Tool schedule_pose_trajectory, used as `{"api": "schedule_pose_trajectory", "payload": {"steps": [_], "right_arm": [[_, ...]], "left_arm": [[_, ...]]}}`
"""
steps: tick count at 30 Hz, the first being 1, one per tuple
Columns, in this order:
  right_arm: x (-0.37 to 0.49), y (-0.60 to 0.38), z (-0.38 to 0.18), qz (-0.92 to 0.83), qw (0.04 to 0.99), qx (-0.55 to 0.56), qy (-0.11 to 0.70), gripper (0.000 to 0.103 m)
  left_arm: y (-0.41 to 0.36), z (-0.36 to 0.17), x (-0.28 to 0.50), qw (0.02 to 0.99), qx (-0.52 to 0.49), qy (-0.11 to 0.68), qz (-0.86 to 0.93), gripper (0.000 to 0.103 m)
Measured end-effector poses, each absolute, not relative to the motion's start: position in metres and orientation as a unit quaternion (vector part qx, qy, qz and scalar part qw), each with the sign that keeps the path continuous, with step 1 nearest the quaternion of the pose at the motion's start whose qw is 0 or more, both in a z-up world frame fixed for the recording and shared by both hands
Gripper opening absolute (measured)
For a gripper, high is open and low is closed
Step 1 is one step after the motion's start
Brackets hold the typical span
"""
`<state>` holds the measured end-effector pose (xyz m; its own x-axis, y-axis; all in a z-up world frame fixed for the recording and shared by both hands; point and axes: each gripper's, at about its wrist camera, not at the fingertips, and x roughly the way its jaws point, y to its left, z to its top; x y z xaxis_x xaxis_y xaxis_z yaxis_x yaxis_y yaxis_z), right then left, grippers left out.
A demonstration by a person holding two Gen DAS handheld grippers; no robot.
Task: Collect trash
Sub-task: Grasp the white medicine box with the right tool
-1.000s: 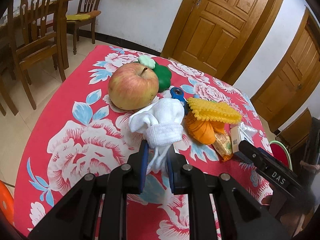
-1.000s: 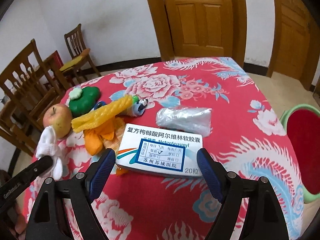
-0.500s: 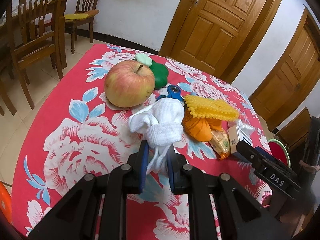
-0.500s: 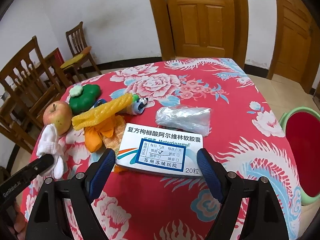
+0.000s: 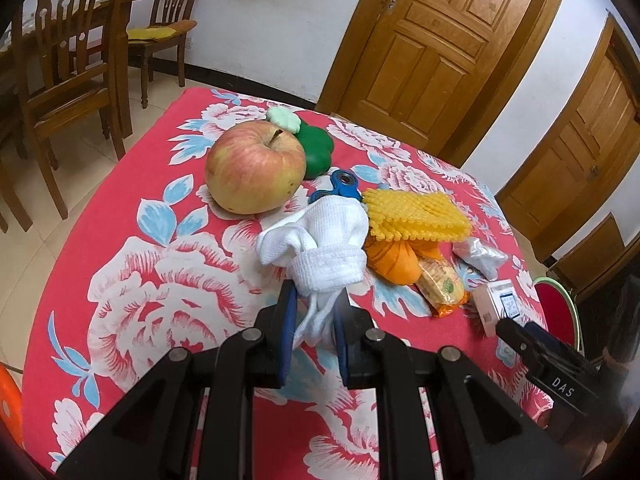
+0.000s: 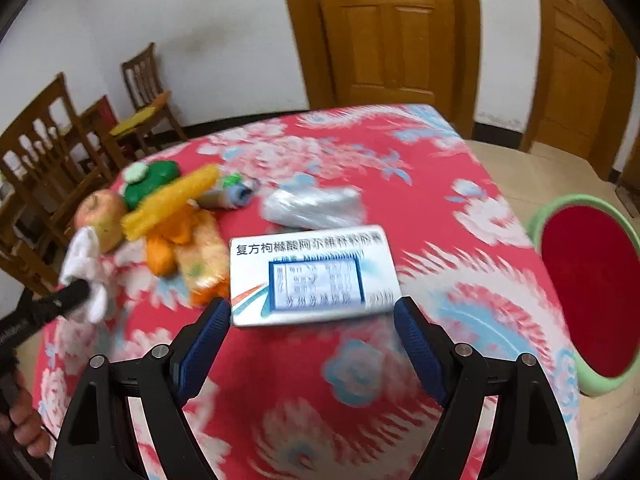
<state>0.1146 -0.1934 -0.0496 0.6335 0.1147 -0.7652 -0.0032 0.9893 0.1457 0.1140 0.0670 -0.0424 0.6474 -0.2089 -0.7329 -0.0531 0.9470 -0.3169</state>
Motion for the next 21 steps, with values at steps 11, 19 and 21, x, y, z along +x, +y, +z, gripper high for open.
{"api": "schedule_pose_trajectory", "payload": {"steps": [11, 19, 21], "right_arm": [[0.106, -0.223, -0.035, 0.015, 0.893, 0.157, 0.421, 0.084], [0.131, -0.198, -0.047, -0.032, 0.879, 0.173, 0.443, 0.084], [0.135, -0.192, -0.051, -0.049, 0.880, 0.162, 0.444, 0.084]], "left_arm": [[0.057, -0.041, 0.114, 0.894, -0.151, 0.418, -0.051, 0.017], [0.057, -0.041, 0.113, 0.895, -0.151, 0.417, -0.052, 0.017], [0.057, -0.041, 0.113, 0.894, -0.152, 0.418, -0.053, 0.017]]}}
